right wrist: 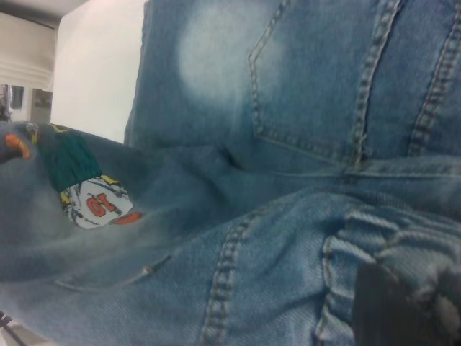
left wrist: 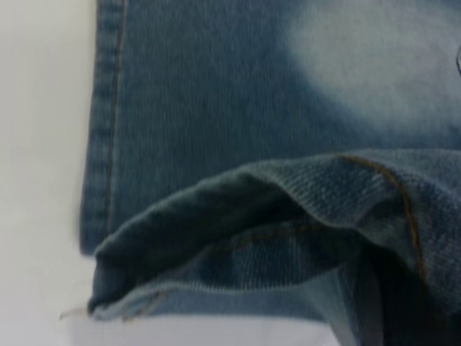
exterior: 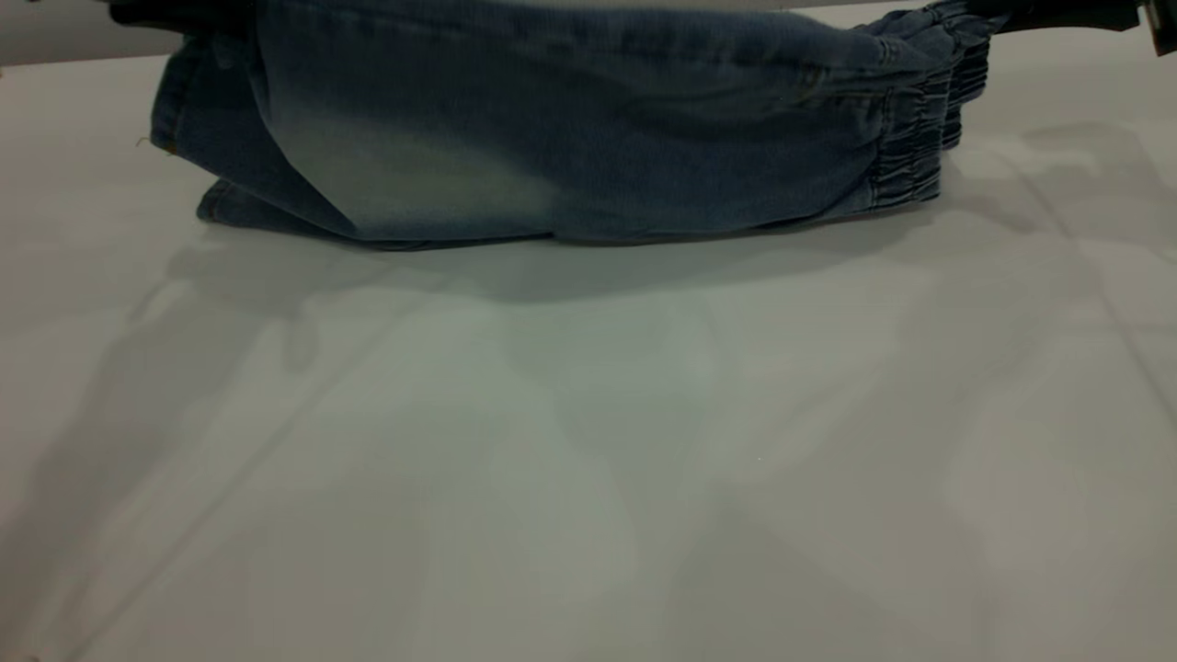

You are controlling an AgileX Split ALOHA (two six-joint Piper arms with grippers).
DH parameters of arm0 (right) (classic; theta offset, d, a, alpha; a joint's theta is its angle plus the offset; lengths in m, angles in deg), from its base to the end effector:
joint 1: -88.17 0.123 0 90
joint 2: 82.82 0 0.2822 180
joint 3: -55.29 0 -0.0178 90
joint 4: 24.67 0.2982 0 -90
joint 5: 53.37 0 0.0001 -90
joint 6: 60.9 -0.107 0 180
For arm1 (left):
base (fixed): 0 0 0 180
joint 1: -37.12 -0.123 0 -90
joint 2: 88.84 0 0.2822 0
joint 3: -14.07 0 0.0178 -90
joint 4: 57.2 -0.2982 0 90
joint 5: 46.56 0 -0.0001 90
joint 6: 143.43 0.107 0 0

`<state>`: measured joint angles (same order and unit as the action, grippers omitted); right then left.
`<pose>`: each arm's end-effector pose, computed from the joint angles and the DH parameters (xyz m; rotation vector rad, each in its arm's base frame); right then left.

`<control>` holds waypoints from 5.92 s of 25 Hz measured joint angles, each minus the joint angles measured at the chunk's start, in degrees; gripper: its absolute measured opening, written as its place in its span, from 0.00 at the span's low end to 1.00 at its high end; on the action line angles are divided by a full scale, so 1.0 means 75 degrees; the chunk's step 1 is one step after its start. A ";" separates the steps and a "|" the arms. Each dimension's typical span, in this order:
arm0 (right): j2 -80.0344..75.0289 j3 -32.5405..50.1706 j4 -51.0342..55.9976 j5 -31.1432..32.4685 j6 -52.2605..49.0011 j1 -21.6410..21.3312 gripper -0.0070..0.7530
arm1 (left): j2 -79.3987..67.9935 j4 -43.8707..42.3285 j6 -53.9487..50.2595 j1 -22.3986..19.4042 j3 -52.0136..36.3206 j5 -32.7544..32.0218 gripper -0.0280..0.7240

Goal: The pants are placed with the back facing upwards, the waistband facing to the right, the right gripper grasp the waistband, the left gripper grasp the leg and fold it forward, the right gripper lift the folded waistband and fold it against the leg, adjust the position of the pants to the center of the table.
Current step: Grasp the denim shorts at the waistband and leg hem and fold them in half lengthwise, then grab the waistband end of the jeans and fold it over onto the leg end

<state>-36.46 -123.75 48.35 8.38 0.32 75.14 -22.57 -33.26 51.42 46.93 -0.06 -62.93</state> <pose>0.4453 -0.0105 0.0754 -0.0065 2.4362 1.2613 0.4157 -0.0843 0.1276 0.0830 2.5049 -0.2738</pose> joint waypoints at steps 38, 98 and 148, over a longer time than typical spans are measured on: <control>-0.0617 -0.0801 0.0351 -0.0778 0.0170 -0.0014 0.71 | -0.2099 -0.0216 0.0789 0.0000 0.1756 0.0938 0.13; -0.2312 -0.0799 0.1299 -0.0420 0.0067 0.0607 0.16 | -0.2006 -0.0187 0.0954 0.0023 0.2077 0.0009 0.74; -0.2113 -0.0799 0.1614 0.0755 -0.0111 0.0751 0.06 | -0.5279 -0.1830 0.0486 0.1176 0.6713 -0.4725 0.71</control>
<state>-52.31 -129.74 60.46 14.04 -0.51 80.78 -62.16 -46.99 55.07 55.75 50.29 -98.37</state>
